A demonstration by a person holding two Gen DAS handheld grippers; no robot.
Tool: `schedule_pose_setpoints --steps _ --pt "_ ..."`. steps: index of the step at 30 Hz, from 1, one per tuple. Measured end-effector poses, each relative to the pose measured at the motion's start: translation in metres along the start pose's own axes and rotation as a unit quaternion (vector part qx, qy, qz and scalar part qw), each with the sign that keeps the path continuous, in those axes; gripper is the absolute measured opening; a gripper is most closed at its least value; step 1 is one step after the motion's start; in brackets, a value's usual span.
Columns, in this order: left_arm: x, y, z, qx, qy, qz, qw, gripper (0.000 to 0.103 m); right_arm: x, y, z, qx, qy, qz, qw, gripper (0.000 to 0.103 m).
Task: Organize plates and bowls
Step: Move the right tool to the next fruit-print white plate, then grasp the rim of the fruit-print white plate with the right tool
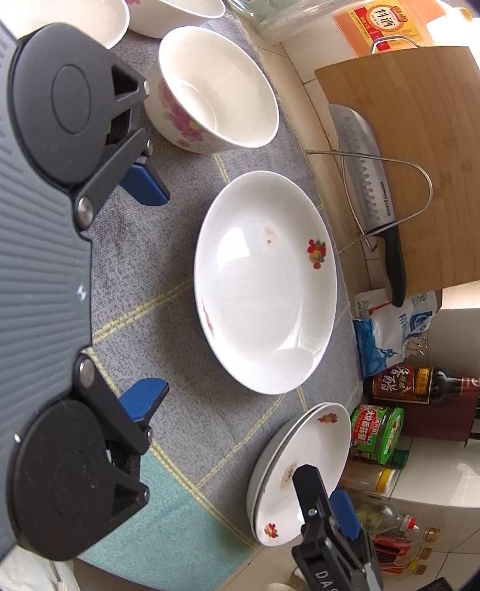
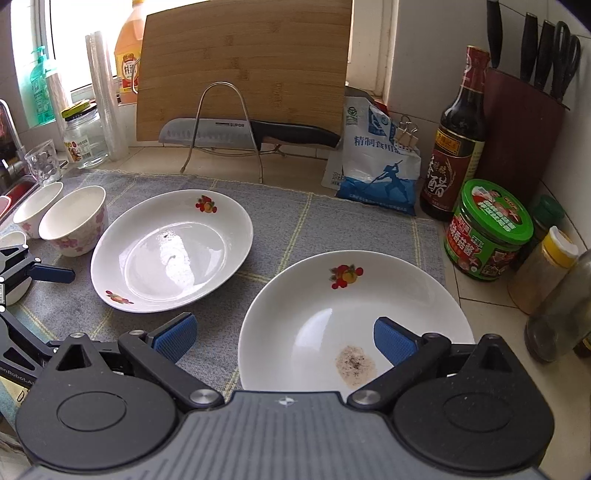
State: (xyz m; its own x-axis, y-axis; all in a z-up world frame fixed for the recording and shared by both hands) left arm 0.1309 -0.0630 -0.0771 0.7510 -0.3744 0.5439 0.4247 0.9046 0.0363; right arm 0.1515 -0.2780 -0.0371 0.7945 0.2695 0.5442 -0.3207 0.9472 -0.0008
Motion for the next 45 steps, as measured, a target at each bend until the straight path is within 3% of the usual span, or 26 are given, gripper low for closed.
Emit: schedule_pose_setpoints --steps 6,21,34,45 --pt "0.0 0.003 -0.017 -0.012 0.001 0.012 0.9999 0.1 0.015 0.02 -0.011 0.008 0.006 0.033 0.999 0.103" --pt "0.017 -0.003 -0.033 0.006 -0.027 0.032 0.9991 0.103 0.061 0.035 -0.062 0.065 0.044 0.108 0.991 0.103" --pt "0.023 -0.004 -0.038 0.021 -0.042 0.055 0.9974 0.103 0.105 0.045 -0.129 0.14 0.113 0.169 0.969 0.103" --pt "0.025 -0.002 -0.039 0.021 -0.04 0.054 0.9975 0.103 0.129 0.054 -0.152 0.187 0.128 0.203 0.953 0.103"
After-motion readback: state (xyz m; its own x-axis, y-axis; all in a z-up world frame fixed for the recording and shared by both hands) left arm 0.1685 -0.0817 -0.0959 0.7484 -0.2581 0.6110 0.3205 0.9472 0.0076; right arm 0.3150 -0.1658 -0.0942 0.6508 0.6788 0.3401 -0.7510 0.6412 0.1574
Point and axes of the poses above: each gripper's, at about its wrist camera, not at the fingertips, and z roughly against the way its jaws point, y to its left, x to its top, the point moved 1 cm from there along -z, roughly the way its jaws point, and after that the axes turned 10 degrees about y, right-handed, at the moved point
